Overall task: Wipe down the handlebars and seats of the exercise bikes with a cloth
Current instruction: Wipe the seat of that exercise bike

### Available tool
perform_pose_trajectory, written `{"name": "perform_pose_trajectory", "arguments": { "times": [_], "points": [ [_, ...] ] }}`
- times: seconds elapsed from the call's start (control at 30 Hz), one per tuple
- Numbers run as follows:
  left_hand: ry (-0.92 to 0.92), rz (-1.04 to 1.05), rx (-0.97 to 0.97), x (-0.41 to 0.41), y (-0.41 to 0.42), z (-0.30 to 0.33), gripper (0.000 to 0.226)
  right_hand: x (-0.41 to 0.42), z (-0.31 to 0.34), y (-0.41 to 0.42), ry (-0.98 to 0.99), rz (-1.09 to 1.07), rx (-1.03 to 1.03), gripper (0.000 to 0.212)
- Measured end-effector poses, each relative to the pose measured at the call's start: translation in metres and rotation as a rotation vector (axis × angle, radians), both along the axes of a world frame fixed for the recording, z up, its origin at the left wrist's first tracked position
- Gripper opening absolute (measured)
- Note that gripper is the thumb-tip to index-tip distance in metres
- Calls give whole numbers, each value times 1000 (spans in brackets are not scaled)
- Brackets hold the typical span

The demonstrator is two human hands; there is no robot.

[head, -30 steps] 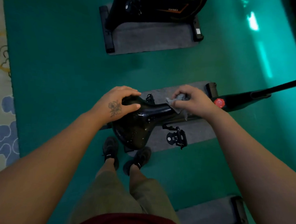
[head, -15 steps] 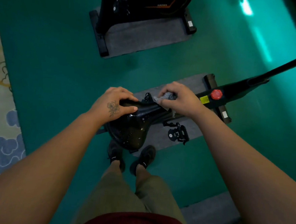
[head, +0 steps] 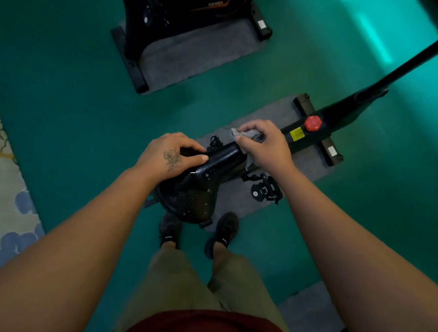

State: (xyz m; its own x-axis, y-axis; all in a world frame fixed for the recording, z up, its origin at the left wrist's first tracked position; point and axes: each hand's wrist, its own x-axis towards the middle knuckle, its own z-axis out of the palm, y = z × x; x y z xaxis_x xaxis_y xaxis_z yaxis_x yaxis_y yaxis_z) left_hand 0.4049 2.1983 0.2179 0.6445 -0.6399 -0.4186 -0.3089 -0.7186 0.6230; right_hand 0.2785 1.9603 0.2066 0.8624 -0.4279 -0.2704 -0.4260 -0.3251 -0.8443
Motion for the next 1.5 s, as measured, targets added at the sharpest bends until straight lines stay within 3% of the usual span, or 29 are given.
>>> {"name": "perform_pose_trajectory", "arguments": {
  "times": [0.13, 0.27, 0.57, 0.8, 1.07, 1.33, 1.5],
  "points": [
    [79, -10, 31, 9, -7, 0, 26, -23, -6, 23, -66, -258, 90, 15],
    [203, 1, 21, 17, -13, 0, 21, -50, -13, 61, -139, -488, 116, 24],
    [251, -70, 17, 30, -14, -7, 30, -30, -15, 78, -152, -727, 138, 24],
    [302, -98, -8, 33, -16, -7, 23, -33, -14, 94, -149, -748, 94, 12],
    [320, -122, -38, 37, -18, -11, 24, -54, -33, 141, -179, -827, 155, 13],
    [333, -119, -65, 36, -16, -12, 23, -49, -29, 121, -194, -815, 125, 22],
    [322, -140, -69, 35, -11, -12, 43, -61, -29, 135, -146, -734, 103, 19]
  ]
}}
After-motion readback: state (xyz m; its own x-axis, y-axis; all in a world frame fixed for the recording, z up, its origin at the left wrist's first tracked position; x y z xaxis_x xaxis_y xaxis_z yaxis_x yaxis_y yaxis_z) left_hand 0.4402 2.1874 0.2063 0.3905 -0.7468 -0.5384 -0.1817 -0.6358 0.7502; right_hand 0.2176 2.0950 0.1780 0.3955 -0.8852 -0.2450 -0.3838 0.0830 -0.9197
